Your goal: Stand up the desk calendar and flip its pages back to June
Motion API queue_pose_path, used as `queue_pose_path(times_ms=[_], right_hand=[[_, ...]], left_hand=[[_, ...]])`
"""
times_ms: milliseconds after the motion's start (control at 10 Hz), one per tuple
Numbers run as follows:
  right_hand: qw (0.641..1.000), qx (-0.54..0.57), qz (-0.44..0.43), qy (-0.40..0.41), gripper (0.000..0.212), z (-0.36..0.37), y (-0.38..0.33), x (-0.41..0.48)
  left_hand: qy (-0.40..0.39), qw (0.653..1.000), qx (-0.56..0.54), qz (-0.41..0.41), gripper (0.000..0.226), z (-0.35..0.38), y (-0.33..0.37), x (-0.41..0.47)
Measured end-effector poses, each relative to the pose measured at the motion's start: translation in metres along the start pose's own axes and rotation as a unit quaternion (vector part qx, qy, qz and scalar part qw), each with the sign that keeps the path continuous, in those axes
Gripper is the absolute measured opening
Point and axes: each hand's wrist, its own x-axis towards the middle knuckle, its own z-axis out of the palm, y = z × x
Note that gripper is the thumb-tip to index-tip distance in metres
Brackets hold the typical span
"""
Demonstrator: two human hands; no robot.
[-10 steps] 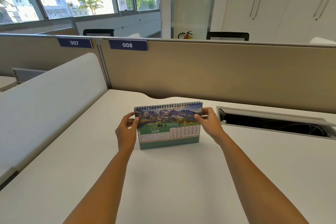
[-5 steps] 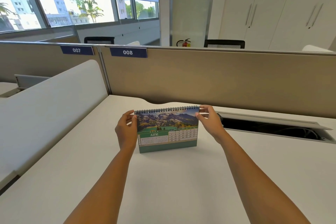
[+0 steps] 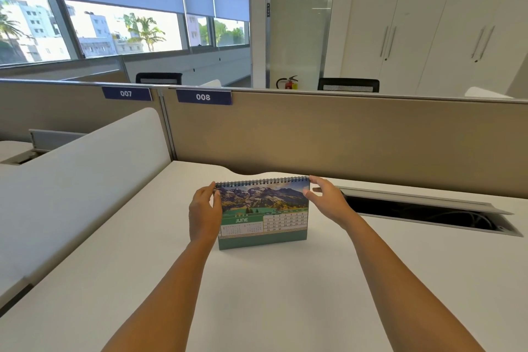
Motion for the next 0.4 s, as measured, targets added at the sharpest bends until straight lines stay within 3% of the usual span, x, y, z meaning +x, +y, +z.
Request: queue_pose_path(times_ms=[200,300,400], right_hand=[[0.999,-0.041,-0.016,-0.032,0.055,-0.013,-0.011,-0.017],[0.998,-0.043,-0.044,-0.021,0.051,-0.030,-0.021,-0.030],[0.995,0.023,-0.091,0.025,0.036,-0.056,-0.032,-0.055]], left_hand=[[-0.072,0.991,0.108,0.036,0.051,0.003,-0.004,-0.005],[-0.066,0.978,0.178,0.091,0.055,0.003,-0.007,-0.002],[-0.067,0.966,0.206,0.144,0.058,0.002,0.000,0.007]])
